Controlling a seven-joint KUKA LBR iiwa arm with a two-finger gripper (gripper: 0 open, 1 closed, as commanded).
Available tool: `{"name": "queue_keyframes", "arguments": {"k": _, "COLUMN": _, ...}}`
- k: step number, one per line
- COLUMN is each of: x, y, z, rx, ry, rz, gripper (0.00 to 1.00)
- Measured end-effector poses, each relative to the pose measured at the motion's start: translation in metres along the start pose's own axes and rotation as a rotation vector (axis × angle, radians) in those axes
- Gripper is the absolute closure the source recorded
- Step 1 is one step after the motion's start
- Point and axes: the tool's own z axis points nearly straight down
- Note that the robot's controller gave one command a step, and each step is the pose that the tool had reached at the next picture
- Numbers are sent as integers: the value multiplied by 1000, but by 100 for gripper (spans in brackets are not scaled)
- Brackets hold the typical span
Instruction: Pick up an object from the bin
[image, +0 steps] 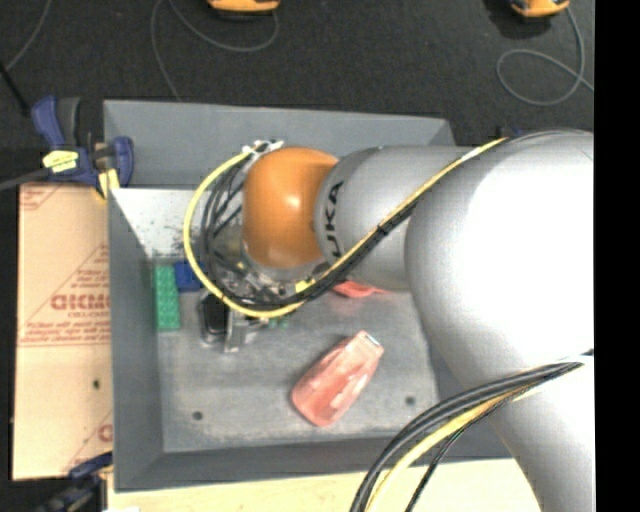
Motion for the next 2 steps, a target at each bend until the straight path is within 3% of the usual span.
{"name": "queue_keyframes", "arguments": {"k": 1, "x": 0, "y": 0, "z": 0, "rx": 0, "ry": 0, "rz": 1, "gripper": 100}}
{"name": "queue_keyframes", "arguments": {"k": 2, "x": 14, "y": -8, "z": -103, "rx": 1, "ry": 6, "rz": 16, "gripper": 100}}
